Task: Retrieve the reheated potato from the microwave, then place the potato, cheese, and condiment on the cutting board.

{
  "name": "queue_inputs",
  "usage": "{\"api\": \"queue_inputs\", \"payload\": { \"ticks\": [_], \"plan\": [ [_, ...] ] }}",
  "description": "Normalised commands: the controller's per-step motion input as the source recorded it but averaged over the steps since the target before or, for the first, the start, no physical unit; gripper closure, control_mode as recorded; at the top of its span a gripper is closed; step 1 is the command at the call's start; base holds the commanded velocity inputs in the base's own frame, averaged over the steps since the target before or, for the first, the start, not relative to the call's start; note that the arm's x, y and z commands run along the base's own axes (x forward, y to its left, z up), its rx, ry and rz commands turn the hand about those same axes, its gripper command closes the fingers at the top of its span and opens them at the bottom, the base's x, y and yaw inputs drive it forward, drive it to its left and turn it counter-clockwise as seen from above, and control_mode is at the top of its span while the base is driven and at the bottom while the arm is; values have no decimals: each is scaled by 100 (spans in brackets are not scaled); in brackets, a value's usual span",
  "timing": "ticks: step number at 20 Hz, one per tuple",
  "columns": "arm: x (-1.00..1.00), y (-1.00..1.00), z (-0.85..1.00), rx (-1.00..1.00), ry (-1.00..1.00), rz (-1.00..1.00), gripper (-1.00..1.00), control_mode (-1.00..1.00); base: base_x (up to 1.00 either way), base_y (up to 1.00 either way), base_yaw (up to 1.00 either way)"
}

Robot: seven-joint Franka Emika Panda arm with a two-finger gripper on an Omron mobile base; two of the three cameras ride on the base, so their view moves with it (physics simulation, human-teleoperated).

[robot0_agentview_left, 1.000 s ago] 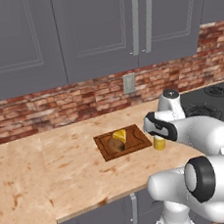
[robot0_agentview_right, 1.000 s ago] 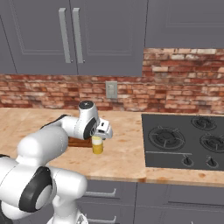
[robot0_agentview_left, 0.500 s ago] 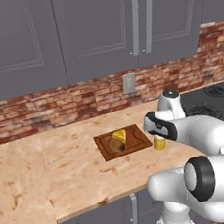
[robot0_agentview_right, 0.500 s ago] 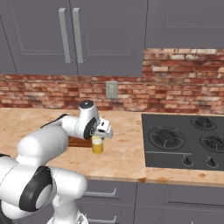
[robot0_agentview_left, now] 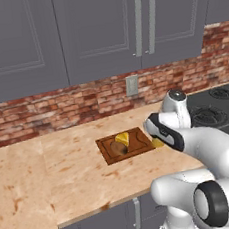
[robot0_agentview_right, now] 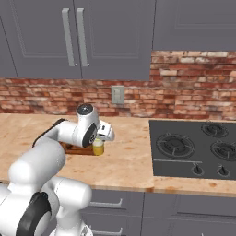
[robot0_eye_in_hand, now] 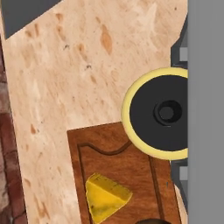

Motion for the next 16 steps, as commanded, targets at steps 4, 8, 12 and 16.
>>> {"api": "queue_inputs", "payload": {
  "ticks": [4, 8, 12, 16],
  "plan": [
    [16, 26, 2, 0, -3, 0, 100, -100, 0, 0, 0],
    [31, 23, 0, 0, 0, 0, 100, -100, 0, 0, 0],
    [34, 24, 0, 2, 0, 0, 100, -100, 0, 0, 0],
    [29, 25, -4, 3, 0, 0, 100, -100, 0, 0, 0]
  ]
}}
